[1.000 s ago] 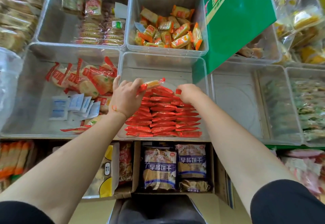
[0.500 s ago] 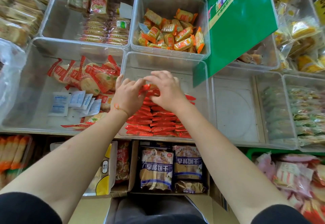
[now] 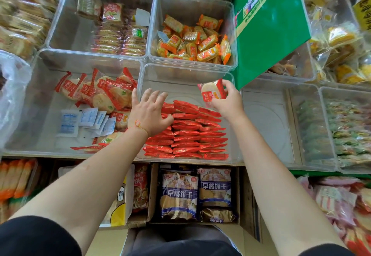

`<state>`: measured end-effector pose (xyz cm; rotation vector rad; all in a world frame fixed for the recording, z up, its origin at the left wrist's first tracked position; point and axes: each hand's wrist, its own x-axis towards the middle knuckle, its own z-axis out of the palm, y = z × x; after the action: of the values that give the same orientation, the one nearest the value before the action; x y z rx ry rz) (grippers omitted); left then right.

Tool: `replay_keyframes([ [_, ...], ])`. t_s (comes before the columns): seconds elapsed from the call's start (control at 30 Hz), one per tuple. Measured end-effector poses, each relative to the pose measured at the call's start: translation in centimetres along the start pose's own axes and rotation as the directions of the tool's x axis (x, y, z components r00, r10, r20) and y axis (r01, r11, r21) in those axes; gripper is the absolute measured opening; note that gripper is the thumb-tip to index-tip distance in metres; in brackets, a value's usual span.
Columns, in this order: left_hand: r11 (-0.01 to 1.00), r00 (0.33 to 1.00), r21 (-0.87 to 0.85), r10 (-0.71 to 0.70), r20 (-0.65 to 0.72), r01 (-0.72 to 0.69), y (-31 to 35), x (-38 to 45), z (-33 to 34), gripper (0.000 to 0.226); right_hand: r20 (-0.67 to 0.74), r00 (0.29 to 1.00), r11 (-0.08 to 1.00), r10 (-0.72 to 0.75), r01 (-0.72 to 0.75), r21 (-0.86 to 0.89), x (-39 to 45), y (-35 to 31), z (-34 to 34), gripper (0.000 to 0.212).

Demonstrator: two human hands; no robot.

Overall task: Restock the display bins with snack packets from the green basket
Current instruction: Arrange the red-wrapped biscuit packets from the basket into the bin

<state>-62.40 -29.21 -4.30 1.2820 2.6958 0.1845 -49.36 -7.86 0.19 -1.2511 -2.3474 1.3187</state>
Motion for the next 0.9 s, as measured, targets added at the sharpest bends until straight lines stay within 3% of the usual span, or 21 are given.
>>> replay_keyframes([
  [0.07,1.0,1.0,-0.009,0.005,0.002,-0.005,0.0,0.0,-0.1,0.073,-0.018,0.99,0.963,-0.14,0.132,-0.237,1.0,0.3,0.1,0.037],
  [0.17,1.0,1.0,-0.012,0.011,-0.001,-0.011,0.1,-0.1,-0.2,0.07,0.022,0.953,0.783,-0.303,0.262,-0.564,2.4,0.6,0.7,0.024],
  [0.27,1.0,1.0,-0.022,0.004,-0.006,-0.004,0.2,-0.2,-0.3,0.067,0.134,0.948,0.572,-0.288,0.282,-0.77,3.3,1.0,2.1,0.023],
  [0.33,1.0,1.0,-0.026,0.0,-0.001,0.0,0.2,-0.1,-0.3,0.066,0.21,0.954,0.49,-0.215,0.292,-0.821,3.5,1.2,3.1,0.024],
  [0.4,1.0,1.0,-0.029,-0.002,-0.004,0.002,0.1,-0.2,-0.2,0.065,0.251,0.964,0.511,-0.09,0.261,-0.819,3.6,1.8,3.8,0.025],
  [0.53,1.0,1.0,-0.03,-0.001,-0.001,0.001,0.2,-0.2,-0.4,0.064,0.341,0.931,0.683,0.133,0.163,-0.712,3.7,2.9,4.1,0.034],
  [0.6,1.0,1.0,-0.028,-0.001,0.001,0.001,0.3,-0.1,-0.4,0.065,0.398,0.891,0.686,0.218,0.151,-0.712,3.9,2.0,3.8,0.04],
  [0.73,1.0,1.0,-0.028,-0.005,-0.004,0.004,0.3,-0.1,-0.4,0.064,0.458,0.829,0.695,0.321,0.122,-0.709,4.6,-0.1,3.3,0.027],
  [0.83,1.0,1.0,-0.023,-0.006,0.004,0.006,0.4,-0.1,-0.5,0.064,0.426,0.801,0.765,0.42,-0.06,-0.641,4.9,0.5,3.7,0.052],
  [0.9,1.0,1.0,-0.026,-0.003,0.004,0.004,0.4,-0.1,-0.5,0.063,0.386,0.827,0.742,0.408,-0.054,-0.668,5.1,0.9,4.4,0.072],
])
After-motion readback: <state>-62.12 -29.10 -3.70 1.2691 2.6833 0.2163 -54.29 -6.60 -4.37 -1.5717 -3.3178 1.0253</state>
